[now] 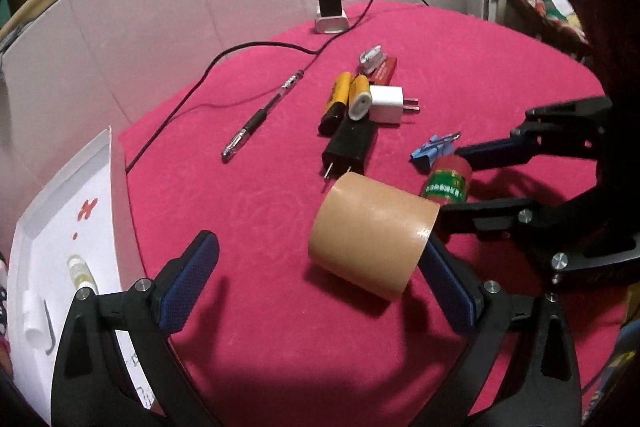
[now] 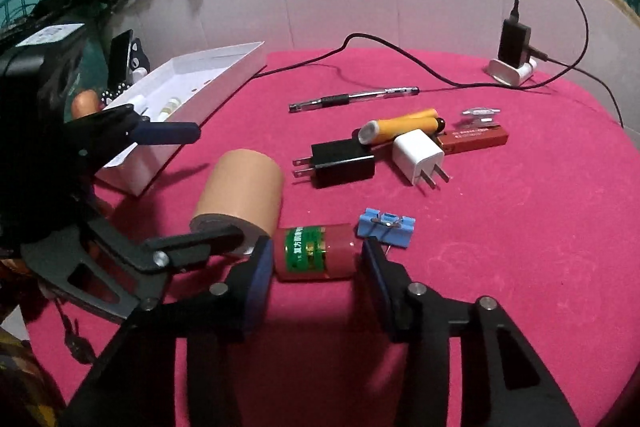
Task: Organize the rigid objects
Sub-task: 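Grasp the brown tape roll with the left tool while the right tool grasps the red-green can, then carry tape roll and can into the tray and release both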
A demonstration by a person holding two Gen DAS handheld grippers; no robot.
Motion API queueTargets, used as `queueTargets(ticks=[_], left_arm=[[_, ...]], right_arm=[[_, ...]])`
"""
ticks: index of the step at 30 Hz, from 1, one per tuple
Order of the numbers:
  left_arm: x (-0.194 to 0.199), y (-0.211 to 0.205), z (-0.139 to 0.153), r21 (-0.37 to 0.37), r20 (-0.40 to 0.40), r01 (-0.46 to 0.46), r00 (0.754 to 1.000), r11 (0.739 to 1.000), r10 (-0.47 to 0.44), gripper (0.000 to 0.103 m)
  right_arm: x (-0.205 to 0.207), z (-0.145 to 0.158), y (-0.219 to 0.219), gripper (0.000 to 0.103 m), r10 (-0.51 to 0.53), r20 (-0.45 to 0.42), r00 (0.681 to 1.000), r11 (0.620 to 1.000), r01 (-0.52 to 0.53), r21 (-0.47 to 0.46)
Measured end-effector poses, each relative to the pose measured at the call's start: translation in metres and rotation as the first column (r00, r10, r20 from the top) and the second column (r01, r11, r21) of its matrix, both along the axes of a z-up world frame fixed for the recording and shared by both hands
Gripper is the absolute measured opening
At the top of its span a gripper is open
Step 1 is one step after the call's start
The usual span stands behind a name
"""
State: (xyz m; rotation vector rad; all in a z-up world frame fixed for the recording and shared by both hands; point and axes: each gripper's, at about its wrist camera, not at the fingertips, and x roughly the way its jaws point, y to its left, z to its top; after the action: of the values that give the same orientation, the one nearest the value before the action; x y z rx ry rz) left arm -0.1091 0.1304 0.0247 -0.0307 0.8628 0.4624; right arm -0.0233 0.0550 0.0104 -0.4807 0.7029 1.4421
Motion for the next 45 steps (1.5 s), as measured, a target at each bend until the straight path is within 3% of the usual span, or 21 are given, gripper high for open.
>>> queueTargets(ticks=[8,10,12,13,21,29,39,45], left_arm=[[0.019,0.008,-0.009,-0.022,-0.019,-0.001,1.0,1.0,0.001,0.099],[0.022,0.005,-0.008,-0.026,-0.001,0.009,1.0,1.0,-0.009,0.091],[0.023,0.004,-0.007,-0.061,0.019,0.024,1.0,0.998,-0.023,0.058],[0.022,0.002,-0.007,-0.08,0.026,0.027,0.999,0.996,-0.025,0.048],[0.006,0.002,-0.001,-0.122,0.077,-0.042,0.996,0.992,0.051,0.047],[-0.022,-0.01,0.025,-0.133,0.176,-0.066,0.98,0.989,0.089,0.047],[-0.055,-0.013,0.072,-0.132,0.318,-0.107,0.937,0.985,0.145,0.047],[-0.065,-0.012,0.082,-0.121,0.348,-0.132,0.923,0.984,0.166,0.047]], right_arm=[[0.008,-0.004,0.002,0.039,-0.001,-0.05,0.999,1.0,0.0,-0.026],[0.01,-0.005,0.001,0.037,-0.013,-0.059,0.998,1.0,0.012,-0.026],[0.01,-0.004,-0.002,0.037,-0.029,-0.056,0.998,0.999,0.027,-0.021],[0.01,-0.004,-0.003,0.036,-0.034,-0.054,0.998,0.999,0.033,-0.017],[0.012,0.006,-0.021,0.036,-0.083,-0.078,0.994,0.995,0.087,0.052],[0.009,0.027,-0.035,0.036,-0.095,-0.097,0.991,0.987,0.106,0.12],[0.002,0.068,-0.049,0.036,-0.096,-0.087,0.992,0.966,0.114,0.232],[-0.003,0.077,-0.051,0.036,-0.092,-0.086,0.992,0.959,0.112,0.259]])
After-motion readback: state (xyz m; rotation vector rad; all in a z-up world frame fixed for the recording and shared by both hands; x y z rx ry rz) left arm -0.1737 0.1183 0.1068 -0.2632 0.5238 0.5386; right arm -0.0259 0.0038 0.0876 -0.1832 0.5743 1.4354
